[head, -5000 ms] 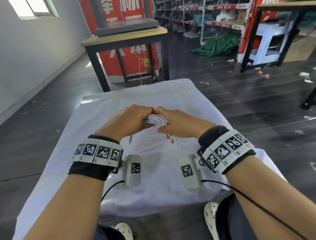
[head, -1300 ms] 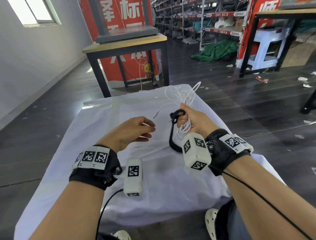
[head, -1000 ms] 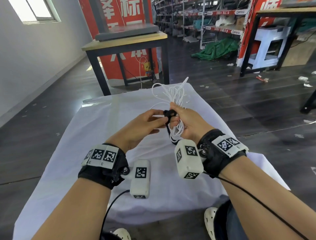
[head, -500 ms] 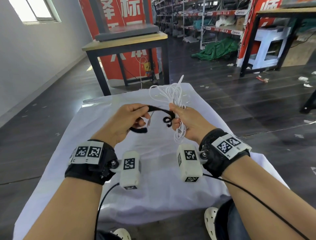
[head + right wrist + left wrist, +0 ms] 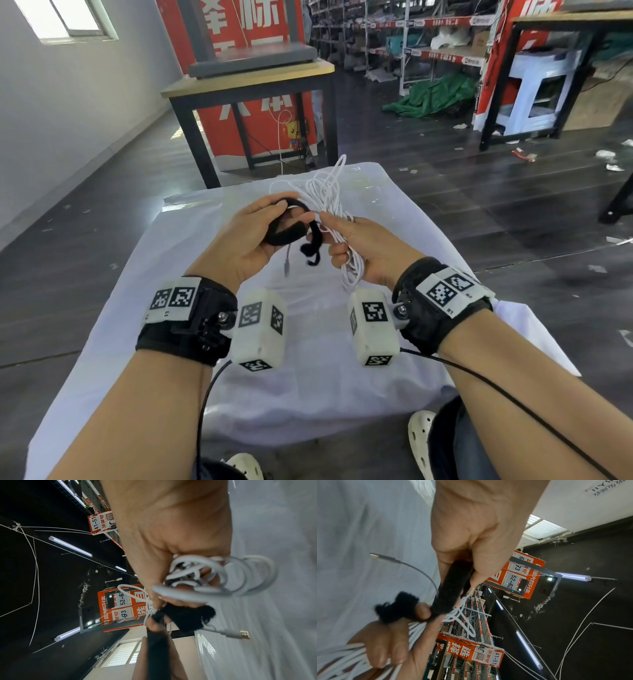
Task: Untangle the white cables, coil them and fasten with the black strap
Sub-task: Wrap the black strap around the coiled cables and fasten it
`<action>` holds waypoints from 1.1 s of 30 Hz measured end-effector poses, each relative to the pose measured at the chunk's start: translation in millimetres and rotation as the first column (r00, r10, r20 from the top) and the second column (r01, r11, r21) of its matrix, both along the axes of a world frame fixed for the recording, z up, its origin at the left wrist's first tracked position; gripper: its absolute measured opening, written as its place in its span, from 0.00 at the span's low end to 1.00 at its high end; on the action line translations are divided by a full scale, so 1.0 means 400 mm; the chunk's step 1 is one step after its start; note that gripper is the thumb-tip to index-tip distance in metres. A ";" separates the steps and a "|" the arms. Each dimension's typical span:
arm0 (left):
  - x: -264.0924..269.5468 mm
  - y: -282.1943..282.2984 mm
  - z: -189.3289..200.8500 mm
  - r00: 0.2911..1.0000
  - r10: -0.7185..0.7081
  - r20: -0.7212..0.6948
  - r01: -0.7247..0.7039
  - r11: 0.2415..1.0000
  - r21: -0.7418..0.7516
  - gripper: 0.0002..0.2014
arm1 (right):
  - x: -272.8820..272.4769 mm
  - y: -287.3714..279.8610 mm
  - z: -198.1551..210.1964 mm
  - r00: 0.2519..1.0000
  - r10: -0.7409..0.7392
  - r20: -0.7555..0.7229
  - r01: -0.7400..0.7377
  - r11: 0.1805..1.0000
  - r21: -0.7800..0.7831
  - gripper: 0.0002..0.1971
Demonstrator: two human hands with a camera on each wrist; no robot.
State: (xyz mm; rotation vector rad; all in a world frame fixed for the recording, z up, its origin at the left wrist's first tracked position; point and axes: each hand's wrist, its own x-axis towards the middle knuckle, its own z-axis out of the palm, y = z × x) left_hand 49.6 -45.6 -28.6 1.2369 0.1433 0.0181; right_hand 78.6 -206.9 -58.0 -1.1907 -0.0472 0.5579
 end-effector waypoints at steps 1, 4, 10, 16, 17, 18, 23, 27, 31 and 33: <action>0.000 0.002 0.002 1.000 0.005 0.003 -0.005 1.000 -0.021 0.11 | 0.000 -0.001 -0.001 1.000 0.006 0.008 -0.006 1.000 -0.008 0.06; 0.005 0.017 0.008 0.999 0.049 0.007 -0.048 0.995 -0.082 0.10 | 0.002 -0.001 -0.006 1.000 0.026 0.007 -0.026 1.000 -0.007 0.06; 0.007 0.057 0.007 0.996 0.086 -0.015 -0.087 0.995 -0.045 0.09 | 0.000 -0.007 -0.004 0.998 0.059 0.004 -0.059 0.998 -0.035 0.06; 0.020 0.096 0.000 0.974 0.227 -0.022 -0.228 0.971 -0.070 0.09 | 0.007 -0.008 -0.016 0.998 0.061 0.022 -0.059 0.994 -0.093 0.08; 0.018 0.100 0.000 0.972 0.234 -0.020 -0.235 0.971 -0.035 0.10 | 0.008 -0.009 -0.017 0.998 0.052 0.022 -0.050 0.994 -0.094 0.08; 0.016 0.103 -0.001 0.972 0.236 -0.013 -0.236 0.972 0.014 0.11 | 0.010 -0.011 -0.018 0.999 0.041 0.021 -0.039 0.995 -0.096 0.07; 0.014 0.112 -0.013 0.962 0.263 0.072 -0.263 0.824 0.503 0.07 | 0.017 -0.014 -0.022 1.000 0.003 0.024 -0.001 0.994 -0.108 0.07; 0.015 0.097 -0.032 0.966 0.179 0.184 -0.244 0.419 0.875 0.09 | 0.019 -0.012 -0.032 0.999 -0.030 0.025 0.033 0.990 -0.136 0.06; 0.016 0.063 -0.013 0.970 0.140 0.200 -0.244 0.473 0.847 0.06 | 0.022 -0.006 -0.037 0.995 -0.094 0.044 0.099 0.986 -0.135 0.06; 0.012 0.027 -0.001 0.995 0.077 0.063 -0.099 0.718 0.688 0.04 | 0.023 -0.003 -0.037 0.991 -0.117 0.066 0.125 0.983 -0.134 0.07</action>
